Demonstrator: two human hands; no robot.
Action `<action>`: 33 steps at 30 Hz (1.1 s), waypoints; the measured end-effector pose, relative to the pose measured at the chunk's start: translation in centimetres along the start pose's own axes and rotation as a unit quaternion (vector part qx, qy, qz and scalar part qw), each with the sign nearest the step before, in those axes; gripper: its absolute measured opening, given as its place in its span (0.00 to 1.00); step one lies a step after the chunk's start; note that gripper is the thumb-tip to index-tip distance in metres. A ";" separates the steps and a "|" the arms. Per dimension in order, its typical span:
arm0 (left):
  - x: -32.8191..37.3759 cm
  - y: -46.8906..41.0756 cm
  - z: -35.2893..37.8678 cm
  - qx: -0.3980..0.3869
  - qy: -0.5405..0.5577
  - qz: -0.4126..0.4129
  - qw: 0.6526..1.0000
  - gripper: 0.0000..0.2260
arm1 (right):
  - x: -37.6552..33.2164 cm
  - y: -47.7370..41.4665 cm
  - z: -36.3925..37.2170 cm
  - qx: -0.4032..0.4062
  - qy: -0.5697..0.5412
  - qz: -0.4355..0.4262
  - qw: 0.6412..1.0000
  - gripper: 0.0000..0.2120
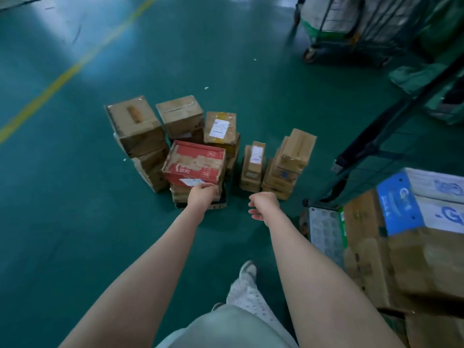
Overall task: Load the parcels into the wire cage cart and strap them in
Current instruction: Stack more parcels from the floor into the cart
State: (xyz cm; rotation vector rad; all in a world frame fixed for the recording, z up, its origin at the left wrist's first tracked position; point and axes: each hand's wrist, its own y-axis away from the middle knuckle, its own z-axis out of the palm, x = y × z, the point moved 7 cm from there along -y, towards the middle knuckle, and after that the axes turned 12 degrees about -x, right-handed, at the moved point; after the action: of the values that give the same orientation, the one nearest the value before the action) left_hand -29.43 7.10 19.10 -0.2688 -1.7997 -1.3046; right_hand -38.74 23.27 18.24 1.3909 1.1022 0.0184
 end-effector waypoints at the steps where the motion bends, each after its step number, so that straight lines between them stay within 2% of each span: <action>1: 0.2 -0.5 -0.6 0.010 0.001 -0.003 1.000 0.13 | -0.5 -0.8 0.4 -0.005 0.009 0.003 1.000 0.06; 11: 6.9 -8.9 -4.6 0.082 0.021 -0.012 0.996 0.15 | -11.7 -9.9 2.2 -0.052 0.064 -0.020 0.996 0.05; 16: 10.0 -11.4 -7.0 0.116 0.055 -0.005 0.992 0.13 | -17.3 -13.3 3.6 -0.070 0.109 -0.030 0.991 0.06; 21: 11.3 -12.7 -10.5 0.140 0.075 -0.011 0.987 0.14 | -20.2 -14.8 8.5 -0.110 0.153 -0.028 0.982 0.12; 27: 12.4 -15.0 -17.1 0.175 0.087 -0.012 0.981 0.14 | -23.8 -16.9 14.1 -0.126 0.174 -0.019 0.976 0.08; 33: 13.8 -17.4 -26.2 0.162 0.043 -0.011 0.986 0.14 | -26.6 -18.6 24.0 -0.143 0.115 -0.002 0.983 0.10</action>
State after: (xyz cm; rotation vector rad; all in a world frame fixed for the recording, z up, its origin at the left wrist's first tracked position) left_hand -34.77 -26.81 19.63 -0.0132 -1.9094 -1.0014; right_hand -48.92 -15.70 14.88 1.1460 1.2397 0.3308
